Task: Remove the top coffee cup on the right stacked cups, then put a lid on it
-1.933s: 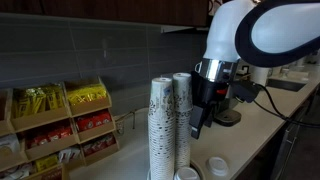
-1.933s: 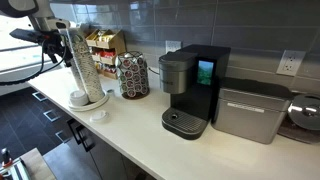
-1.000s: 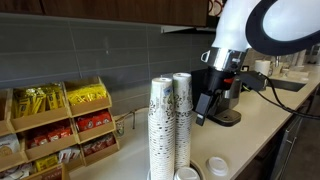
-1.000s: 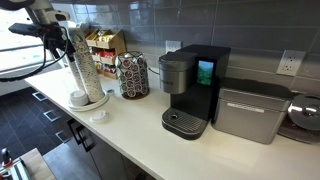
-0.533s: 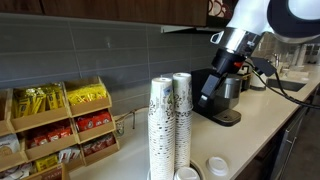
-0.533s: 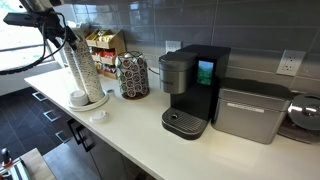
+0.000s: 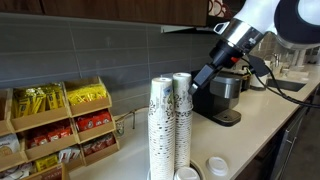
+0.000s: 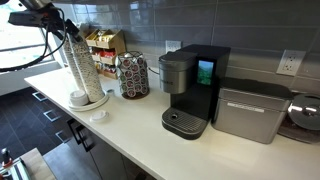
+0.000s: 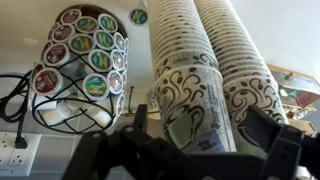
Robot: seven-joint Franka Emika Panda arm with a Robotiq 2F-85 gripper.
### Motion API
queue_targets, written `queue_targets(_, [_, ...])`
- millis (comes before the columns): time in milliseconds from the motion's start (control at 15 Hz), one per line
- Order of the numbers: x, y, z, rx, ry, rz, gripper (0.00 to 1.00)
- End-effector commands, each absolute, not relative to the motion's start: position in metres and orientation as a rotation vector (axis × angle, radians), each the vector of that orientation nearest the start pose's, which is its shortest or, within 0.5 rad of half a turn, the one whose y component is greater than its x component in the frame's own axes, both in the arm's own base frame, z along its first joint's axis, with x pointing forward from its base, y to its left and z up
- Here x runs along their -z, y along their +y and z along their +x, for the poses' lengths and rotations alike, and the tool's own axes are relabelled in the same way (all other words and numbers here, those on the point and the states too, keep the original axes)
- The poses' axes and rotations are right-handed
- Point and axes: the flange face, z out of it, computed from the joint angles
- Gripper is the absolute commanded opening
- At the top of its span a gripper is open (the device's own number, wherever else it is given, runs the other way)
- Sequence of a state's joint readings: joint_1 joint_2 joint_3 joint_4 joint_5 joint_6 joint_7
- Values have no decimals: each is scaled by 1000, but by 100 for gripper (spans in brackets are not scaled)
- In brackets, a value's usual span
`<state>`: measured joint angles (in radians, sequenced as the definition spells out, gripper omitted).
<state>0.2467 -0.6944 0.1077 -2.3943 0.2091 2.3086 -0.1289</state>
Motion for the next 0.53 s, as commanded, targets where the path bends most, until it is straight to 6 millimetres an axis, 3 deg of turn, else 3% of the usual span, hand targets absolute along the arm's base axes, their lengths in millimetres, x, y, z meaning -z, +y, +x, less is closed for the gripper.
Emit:
queue_targets(0, [-615,145,351,921,-546,-2698,100])
queue_targets(467, [-608,152,351,1031,-552,-2624,100])
